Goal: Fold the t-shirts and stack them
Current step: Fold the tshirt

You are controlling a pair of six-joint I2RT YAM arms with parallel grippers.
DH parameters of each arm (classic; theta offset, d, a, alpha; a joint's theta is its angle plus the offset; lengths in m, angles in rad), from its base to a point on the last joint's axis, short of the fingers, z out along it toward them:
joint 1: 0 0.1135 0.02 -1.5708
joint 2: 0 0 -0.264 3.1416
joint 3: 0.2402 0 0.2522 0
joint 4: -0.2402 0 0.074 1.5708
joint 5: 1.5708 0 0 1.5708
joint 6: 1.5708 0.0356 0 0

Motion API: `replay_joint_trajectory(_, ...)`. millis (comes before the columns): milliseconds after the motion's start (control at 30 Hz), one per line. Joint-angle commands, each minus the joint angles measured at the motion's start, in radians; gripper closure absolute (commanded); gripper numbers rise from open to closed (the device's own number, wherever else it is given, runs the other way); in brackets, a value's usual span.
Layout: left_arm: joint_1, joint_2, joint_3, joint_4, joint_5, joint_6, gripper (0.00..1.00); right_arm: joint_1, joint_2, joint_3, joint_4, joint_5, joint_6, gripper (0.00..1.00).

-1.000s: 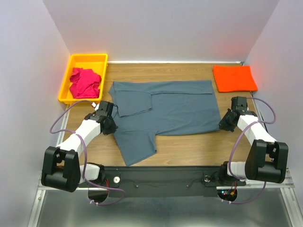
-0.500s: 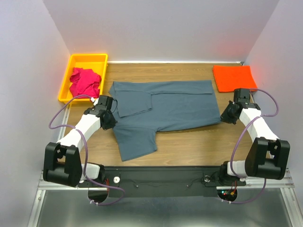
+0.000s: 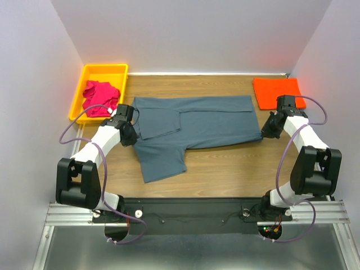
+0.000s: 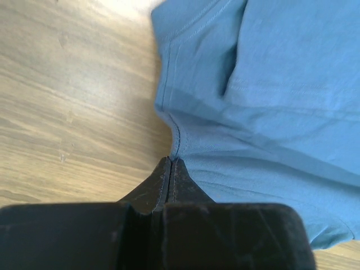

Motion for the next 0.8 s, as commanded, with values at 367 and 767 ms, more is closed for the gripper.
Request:
replay_joint_trajectory(367,0.039,0.126,0.149,-0.008,-0.007,0.059,1.00,-0.009,0.135,0.167,0.008,-0.007,-0.026,0.99)
replay_joint_trajectory(767,0.051,0.186,0.205,-0.001,-0.001,0.064,1.00,-0.009,0.211,0.232,0.014,-0.007,-0.020,0.99)
